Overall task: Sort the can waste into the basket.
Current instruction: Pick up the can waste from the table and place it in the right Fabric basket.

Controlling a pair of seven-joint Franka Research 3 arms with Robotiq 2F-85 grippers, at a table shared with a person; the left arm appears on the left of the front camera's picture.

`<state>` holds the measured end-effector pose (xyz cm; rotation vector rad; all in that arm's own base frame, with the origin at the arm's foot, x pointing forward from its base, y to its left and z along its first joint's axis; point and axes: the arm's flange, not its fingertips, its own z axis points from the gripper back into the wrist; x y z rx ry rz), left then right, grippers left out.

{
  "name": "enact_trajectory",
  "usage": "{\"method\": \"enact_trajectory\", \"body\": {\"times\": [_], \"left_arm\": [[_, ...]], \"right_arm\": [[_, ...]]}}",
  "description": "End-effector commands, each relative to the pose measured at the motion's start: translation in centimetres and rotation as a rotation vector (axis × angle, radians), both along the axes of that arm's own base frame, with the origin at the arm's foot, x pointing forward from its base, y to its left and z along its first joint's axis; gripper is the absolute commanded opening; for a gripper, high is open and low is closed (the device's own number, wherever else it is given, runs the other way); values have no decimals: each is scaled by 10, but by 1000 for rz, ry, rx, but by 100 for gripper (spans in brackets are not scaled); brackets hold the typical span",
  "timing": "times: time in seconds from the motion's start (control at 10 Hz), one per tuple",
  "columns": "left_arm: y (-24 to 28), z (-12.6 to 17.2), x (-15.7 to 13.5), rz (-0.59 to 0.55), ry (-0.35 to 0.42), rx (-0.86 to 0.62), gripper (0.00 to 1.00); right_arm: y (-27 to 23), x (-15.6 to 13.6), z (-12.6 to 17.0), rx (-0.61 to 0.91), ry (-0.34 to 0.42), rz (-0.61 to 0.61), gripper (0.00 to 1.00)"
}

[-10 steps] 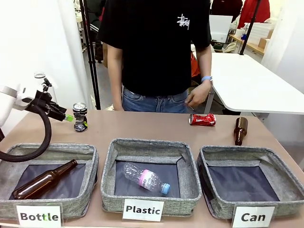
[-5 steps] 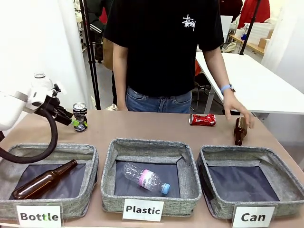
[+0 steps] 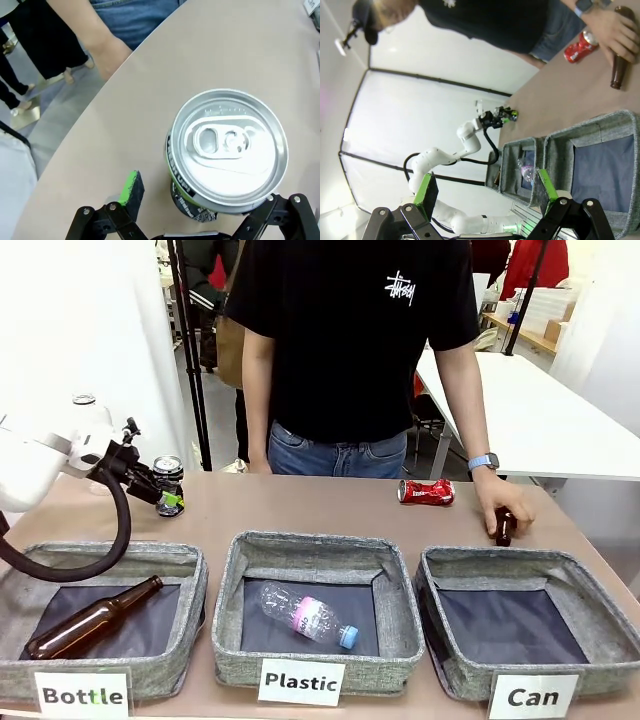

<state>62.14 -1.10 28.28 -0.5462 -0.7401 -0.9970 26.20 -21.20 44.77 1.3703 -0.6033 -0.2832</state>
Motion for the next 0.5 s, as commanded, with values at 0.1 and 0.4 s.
{"method": "enact_trajectory", "body": {"times": [0.1,0.4], "left_arm": [[3,-1,8,-25,-23,-80,100],[4,-5,10,-64,-24,-120,100]], "right_arm": [[-1,2,1,5,-35,-6,100],[-1,2,1,5,-35,-6,100]]}}
